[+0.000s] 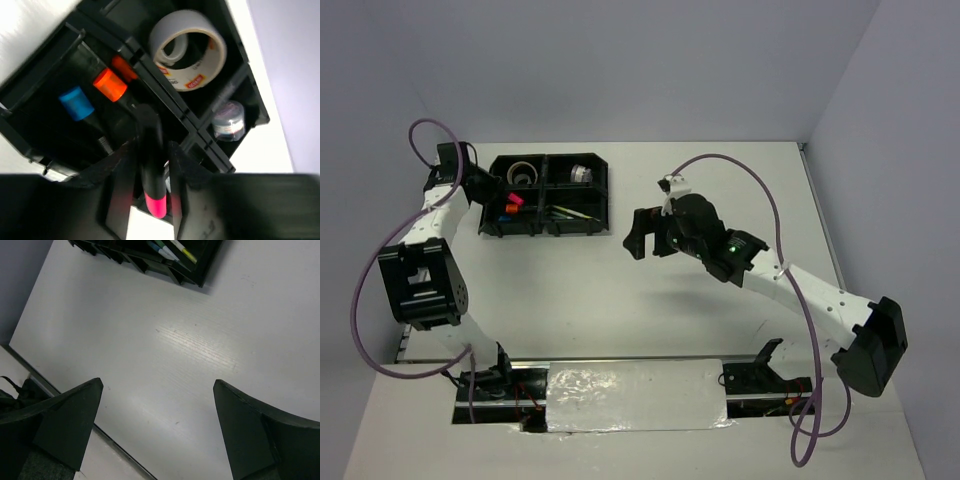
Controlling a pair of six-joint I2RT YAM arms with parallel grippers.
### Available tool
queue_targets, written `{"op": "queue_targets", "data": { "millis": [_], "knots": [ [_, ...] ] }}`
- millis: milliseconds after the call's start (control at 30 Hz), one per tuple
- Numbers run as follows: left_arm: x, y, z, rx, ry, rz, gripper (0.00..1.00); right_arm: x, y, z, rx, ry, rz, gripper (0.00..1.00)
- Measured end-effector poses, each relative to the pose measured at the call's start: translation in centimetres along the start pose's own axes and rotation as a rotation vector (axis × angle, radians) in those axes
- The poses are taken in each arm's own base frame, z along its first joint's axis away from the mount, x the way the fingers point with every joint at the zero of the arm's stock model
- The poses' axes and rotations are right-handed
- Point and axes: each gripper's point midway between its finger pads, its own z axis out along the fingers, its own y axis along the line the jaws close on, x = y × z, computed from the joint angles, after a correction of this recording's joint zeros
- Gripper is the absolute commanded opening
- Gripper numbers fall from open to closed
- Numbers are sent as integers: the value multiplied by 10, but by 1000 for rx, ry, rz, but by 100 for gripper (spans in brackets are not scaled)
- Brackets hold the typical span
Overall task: Sort the stationery into containers
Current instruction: Place the pen in the storage box, then reset both arms
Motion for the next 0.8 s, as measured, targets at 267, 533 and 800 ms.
{"op": "queue_targets", "data": {
  "millis": [267, 533, 800],
  "knots": [
    [20, 15, 16, -33, 76, -24, 81, -1, -16, 0, 37, 7, -15, 100],
    [8, -19, -76, 113, 5, 160, 99, -5, -40, -23, 139, -6, -47, 100],
    [33, -27, -188, 195, -139, 565, 99, -54, -62, -135, 273, -271, -78, 100]
  ]
}}
